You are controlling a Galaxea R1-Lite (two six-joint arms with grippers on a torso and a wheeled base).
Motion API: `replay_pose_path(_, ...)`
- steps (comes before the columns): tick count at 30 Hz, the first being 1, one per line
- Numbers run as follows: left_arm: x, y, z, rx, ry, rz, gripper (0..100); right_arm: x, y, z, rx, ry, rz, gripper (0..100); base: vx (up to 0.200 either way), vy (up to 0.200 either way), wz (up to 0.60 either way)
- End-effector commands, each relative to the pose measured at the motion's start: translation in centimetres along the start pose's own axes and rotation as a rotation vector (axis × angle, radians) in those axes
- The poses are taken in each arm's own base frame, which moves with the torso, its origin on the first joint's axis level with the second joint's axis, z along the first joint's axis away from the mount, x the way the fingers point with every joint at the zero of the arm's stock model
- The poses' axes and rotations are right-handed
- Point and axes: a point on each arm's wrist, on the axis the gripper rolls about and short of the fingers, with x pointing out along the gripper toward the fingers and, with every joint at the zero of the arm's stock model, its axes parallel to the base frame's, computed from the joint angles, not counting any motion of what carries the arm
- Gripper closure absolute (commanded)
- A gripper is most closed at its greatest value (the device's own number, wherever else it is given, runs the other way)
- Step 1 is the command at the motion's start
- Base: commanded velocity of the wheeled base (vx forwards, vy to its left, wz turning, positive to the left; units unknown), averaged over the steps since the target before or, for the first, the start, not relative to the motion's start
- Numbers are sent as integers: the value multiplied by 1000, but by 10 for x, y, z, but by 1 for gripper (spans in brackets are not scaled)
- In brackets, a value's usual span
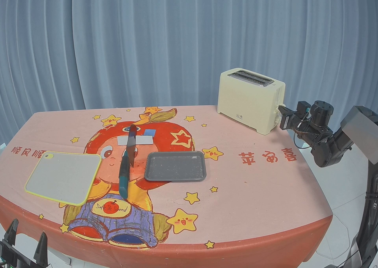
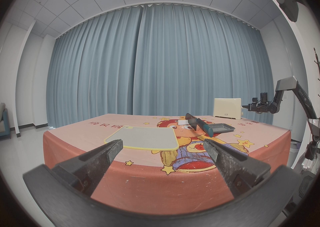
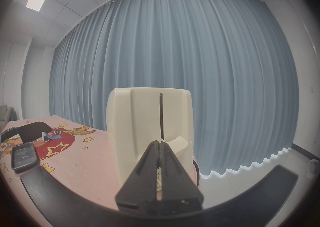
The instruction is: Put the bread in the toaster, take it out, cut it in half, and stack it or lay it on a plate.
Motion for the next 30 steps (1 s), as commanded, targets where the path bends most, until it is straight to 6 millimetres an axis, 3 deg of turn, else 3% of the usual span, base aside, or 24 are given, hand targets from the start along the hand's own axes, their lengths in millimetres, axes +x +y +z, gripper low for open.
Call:
replay_pose_path(1,0,0,-5,-1,2,1,0,1,0,-4,1,11,0,100,0,0,0)
replay_pose_path(7,0,0,-5,-1,0,1,0,-1,-1,2,0,-6,-1,100,0,0,0)
replay_pose_path(12,0,0,-5,-1,2,1,0,-8,0,24,-7,-53,-3,100,0,0,0)
replay_pose_path(23,0,0,-5,-1,2,1,0,-17,1,35,-11,-76,-5,100,0,0,0)
replay_pose_path(30,0,0,-5,-1,2,1,0,-42,6,55,-2,-97,-4,100,0,0,0)
